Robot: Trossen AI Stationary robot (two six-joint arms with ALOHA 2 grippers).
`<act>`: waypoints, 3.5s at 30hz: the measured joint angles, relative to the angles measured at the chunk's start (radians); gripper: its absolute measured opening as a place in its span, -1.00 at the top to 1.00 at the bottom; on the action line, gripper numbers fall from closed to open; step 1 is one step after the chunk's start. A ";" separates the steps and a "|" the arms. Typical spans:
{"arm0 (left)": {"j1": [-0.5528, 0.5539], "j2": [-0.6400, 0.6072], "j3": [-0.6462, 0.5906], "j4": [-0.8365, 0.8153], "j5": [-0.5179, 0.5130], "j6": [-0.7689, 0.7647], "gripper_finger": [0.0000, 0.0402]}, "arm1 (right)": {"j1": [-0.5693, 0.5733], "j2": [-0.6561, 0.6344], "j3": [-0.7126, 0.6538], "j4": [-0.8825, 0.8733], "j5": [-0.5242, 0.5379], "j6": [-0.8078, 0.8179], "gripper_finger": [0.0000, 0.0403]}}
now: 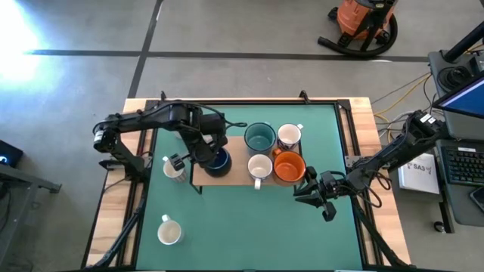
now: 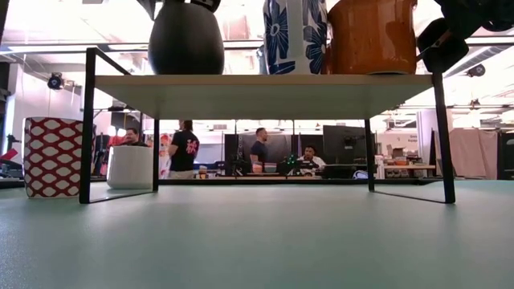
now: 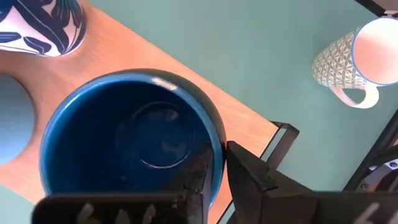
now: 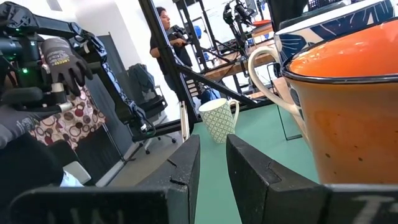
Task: Place coffee mugs
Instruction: Put the black blue mug on the shelf
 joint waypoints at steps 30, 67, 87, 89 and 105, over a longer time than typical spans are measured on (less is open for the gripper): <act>-0.055 0.001 0.078 0.039 0.005 -0.477 0.01 | 0.000 0.000 0.000 0.000 0.000 0.000 0.66; -0.053 0.169 0.190 -0.005 -0.153 -0.302 0.93 | 0.000 0.000 0.000 -0.008 0.000 0.000 0.66; 0.024 0.180 0.182 -0.006 -0.160 -0.090 0.93 | 0.000 0.000 0.000 -0.008 0.000 0.000 0.66; 0.026 0.180 0.181 -0.006 -0.159 -0.074 0.93 | 0.000 0.000 0.000 -0.008 0.000 0.000 0.66; 0.071 0.177 0.174 -0.004 -0.157 -0.043 0.87 | 0.000 0.000 0.000 -0.008 0.000 0.000 0.66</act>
